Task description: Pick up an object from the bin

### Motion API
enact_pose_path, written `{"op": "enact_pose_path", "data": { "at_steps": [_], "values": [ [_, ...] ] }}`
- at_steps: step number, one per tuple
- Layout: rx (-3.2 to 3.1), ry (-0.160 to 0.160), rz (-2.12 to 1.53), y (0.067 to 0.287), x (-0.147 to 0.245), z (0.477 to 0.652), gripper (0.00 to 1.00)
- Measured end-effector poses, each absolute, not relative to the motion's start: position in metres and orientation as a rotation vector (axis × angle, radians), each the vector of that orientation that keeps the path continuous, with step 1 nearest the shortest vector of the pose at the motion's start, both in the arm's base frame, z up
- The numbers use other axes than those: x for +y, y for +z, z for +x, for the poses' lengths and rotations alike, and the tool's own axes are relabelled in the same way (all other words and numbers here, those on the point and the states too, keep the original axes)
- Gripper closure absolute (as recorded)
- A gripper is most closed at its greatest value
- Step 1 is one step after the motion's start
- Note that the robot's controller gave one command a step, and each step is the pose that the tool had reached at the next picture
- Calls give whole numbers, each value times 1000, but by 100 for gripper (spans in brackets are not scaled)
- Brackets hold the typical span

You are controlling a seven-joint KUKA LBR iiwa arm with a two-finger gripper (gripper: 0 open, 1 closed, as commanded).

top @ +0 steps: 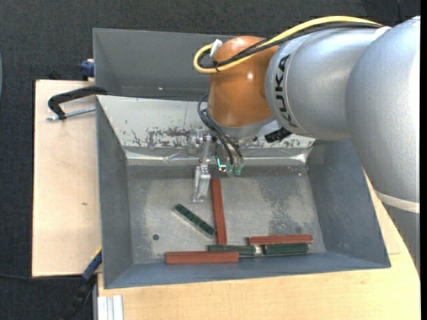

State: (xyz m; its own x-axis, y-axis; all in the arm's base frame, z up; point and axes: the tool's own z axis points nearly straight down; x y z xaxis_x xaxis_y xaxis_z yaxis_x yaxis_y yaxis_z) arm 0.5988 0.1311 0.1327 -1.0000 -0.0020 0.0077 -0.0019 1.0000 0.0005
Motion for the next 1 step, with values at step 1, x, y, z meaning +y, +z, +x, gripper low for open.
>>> {"op": "enact_pose_path", "data": {
  "at_steps": [1],
  "values": [
    [-3142, -3, 0, 138, 131, 601, 0]
  ]
}}
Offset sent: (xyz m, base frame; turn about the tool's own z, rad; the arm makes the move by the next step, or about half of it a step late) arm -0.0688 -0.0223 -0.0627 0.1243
